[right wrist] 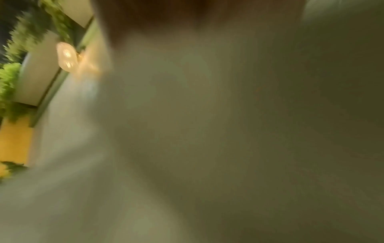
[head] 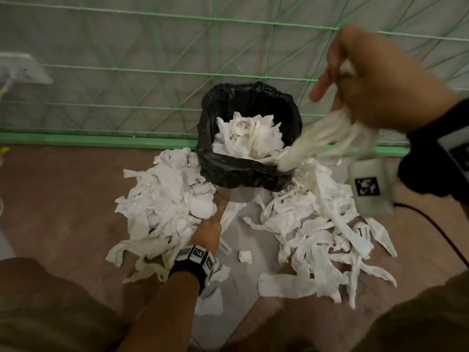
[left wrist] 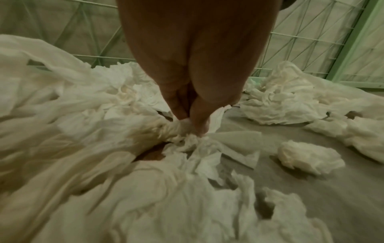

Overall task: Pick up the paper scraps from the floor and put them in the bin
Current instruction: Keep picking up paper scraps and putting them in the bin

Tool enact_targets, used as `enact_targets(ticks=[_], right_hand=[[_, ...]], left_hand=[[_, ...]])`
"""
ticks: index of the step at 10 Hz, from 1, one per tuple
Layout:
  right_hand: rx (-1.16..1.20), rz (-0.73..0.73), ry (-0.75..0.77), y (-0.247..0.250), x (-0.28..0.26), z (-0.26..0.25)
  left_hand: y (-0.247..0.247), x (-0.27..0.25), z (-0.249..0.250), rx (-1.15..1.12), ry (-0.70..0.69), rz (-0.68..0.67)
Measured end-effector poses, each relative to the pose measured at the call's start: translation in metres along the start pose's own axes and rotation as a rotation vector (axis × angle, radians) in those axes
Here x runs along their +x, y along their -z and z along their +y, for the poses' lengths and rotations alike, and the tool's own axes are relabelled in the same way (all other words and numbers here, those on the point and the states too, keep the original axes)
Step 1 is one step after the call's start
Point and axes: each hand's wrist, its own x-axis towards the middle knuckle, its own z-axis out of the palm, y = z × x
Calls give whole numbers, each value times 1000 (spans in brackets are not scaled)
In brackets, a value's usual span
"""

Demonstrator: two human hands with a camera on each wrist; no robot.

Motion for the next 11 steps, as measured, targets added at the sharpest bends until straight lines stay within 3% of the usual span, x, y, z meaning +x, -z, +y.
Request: enact_targets(ticks=[1,2,3,4,5,6,7,8,9,10,11], right_hand=[[-11,178,75,16,9,-21],[-343,114,137,26,-1,-34],[-183,186,55,-11,41,-53],[12,-17,24,-56,62,-44],[-67,-216,-50,-98,41,-18],[-201,-224,-9,-130,3,-8],[-231,-6,89,-153,-33,-8],[-90,266,273,-163,-62,-6],[-2,-38,319,-193,-93,1],[-81,-381,206,-228,-105,16],[-227,-756,-70,-268,-110,41]], left_hand=[[6,-5,3,-67,-19,50],[21,-12,6,-280,-12,107],[35,-16,6,-454,12,115],[43,-18,4,-439,53,103],[49,-17,1,-505,133,101],[60,-17,-8,-596,185,107],[78,-20,-28,-762,207,164],[118,-28,-48,-985,256,207],[174,-33,-54,-903,309,388],[234,-34,-37,-820,254,616],[284,-29,-2,-861,86,672]])
